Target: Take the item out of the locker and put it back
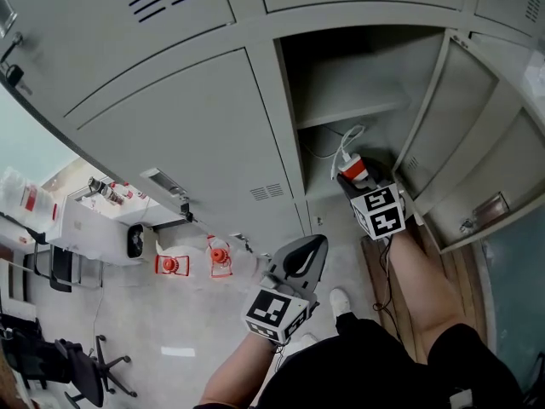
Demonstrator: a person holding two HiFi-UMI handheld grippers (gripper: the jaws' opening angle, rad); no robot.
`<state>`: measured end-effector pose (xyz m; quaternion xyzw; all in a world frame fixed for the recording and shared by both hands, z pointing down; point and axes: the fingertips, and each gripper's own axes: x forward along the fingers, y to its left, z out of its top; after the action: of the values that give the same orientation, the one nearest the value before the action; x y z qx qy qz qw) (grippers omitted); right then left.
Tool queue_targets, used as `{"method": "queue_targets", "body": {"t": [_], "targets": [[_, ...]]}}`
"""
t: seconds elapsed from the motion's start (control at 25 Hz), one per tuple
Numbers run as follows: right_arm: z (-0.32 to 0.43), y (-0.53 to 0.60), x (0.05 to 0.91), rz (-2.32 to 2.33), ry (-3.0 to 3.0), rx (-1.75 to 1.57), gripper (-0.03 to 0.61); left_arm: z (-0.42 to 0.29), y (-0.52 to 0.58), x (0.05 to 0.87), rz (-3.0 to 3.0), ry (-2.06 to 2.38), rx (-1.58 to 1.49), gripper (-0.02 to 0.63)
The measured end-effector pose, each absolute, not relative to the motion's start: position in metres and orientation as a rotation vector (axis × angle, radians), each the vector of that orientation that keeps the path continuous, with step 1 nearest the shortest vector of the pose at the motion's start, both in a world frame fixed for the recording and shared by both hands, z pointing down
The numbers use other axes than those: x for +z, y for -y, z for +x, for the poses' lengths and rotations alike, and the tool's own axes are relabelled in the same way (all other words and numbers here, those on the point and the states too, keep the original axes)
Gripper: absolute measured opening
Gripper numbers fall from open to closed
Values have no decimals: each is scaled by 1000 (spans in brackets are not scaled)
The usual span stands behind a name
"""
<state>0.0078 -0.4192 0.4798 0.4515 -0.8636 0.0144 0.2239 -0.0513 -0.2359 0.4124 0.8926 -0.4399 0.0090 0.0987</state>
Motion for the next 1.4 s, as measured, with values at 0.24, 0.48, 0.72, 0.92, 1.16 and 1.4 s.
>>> {"method": "queue_targets", "body": {"t": [0.24,0.48,0.72,0.92,1.16,1.4], "targets": [[13,386,459,1286,2407,18,325,-48,211,409,2659,1268,13,17],[20,347,443,1349,2413,-1,325,-52,179,409,2676,1239,6,17],[21,302,429,1389,2420,-6,325,-58,145,404,2704,1208,-4,17],[15,261,420,1409,2428,-21,325,-63,114,404,2726,1175,-6,17],[8,213,417,1425,2438,-5,325,-70,81,408,2741,1132,-1,17],[4,174,415,1420,2456,15,325,-66,61,410,2752,1089,3,17]]}}
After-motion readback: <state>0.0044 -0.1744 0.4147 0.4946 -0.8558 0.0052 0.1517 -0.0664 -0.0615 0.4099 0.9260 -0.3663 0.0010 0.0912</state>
